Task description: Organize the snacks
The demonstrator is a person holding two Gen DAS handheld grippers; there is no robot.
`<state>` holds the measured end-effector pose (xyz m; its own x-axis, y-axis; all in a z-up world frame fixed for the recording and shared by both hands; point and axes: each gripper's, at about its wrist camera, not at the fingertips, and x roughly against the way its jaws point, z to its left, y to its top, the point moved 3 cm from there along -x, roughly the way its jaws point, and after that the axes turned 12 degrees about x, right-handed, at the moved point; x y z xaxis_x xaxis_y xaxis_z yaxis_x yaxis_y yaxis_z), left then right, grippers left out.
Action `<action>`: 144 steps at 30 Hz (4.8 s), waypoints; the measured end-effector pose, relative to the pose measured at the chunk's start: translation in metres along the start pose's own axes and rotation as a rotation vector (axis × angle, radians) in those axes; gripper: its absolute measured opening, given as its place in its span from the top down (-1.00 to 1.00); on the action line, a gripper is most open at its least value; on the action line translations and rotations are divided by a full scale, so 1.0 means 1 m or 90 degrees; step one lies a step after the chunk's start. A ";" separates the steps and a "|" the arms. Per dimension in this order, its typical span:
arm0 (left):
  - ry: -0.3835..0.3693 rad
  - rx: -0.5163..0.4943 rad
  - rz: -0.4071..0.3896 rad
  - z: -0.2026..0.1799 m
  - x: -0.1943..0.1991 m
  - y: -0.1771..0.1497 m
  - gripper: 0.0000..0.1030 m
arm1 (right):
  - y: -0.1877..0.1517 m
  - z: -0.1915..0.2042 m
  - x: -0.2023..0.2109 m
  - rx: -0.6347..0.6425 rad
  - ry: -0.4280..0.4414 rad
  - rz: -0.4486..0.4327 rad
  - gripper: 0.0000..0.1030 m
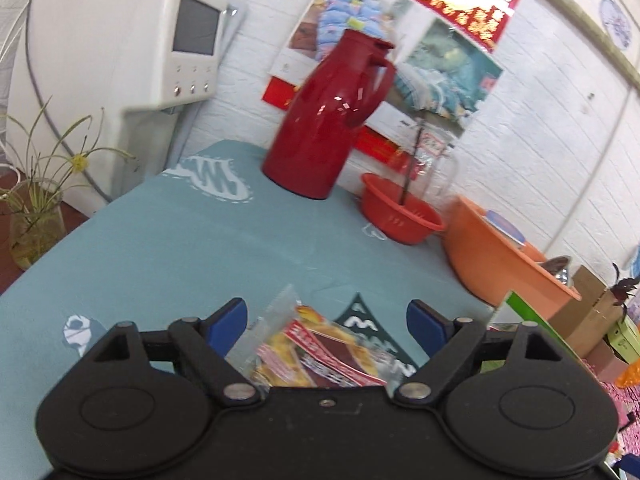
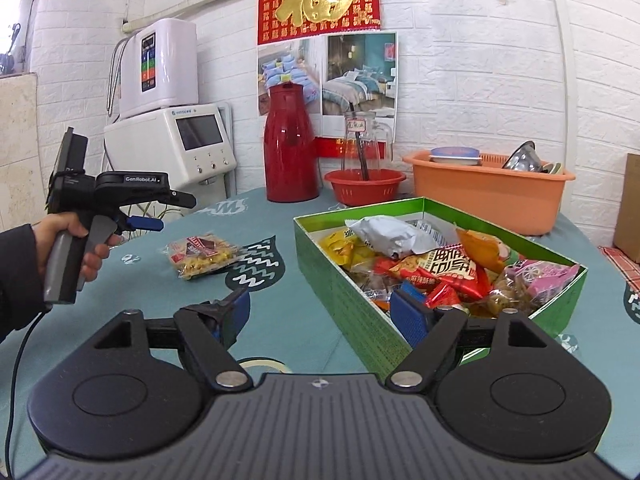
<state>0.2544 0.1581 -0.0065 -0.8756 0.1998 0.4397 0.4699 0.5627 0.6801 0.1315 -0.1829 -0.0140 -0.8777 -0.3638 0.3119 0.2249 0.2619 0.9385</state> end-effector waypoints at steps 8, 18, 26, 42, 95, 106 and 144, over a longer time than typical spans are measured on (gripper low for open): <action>0.032 0.008 0.067 0.019 -0.033 -0.007 -0.14 | 0.001 0.009 -0.012 -0.004 0.021 0.013 -1.00; -0.086 -0.071 0.179 -0.024 -0.003 -0.071 0.58 | 0.000 0.028 -0.013 -0.012 0.073 0.015 -1.00; -0.183 -0.108 0.273 -0.055 0.041 -0.136 0.54 | -0.008 0.025 0.005 -0.014 0.075 0.017 -1.00; -0.163 -0.083 0.271 -0.071 0.042 -0.145 -0.42 | -0.051 0.012 -0.020 -0.240 0.121 0.122 -1.00; -0.264 -0.121 0.236 -0.197 -0.071 -0.121 -0.40 | 0.011 -0.097 -0.063 -0.101 -0.108 0.055 -0.08; -0.215 -0.180 0.165 -0.195 -0.005 -0.135 -1.00 | 0.003 -0.064 -0.011 -0.032 -0.124 -0.018 -1.00; -0.023 -0.275 0.130 -0.160 0.107 -0.223 -1.00 | -0.058 -0.027 0.085 -0.064 -0.193 0.069 -1.00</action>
<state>0.0742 -0.0741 -0.0170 -0.7607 0.3031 0.5740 0.6290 0.1261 0.7671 0.0552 -0.2530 -0.0385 -0.9289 -0.0517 0.3668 0.3516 0.1890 0.9169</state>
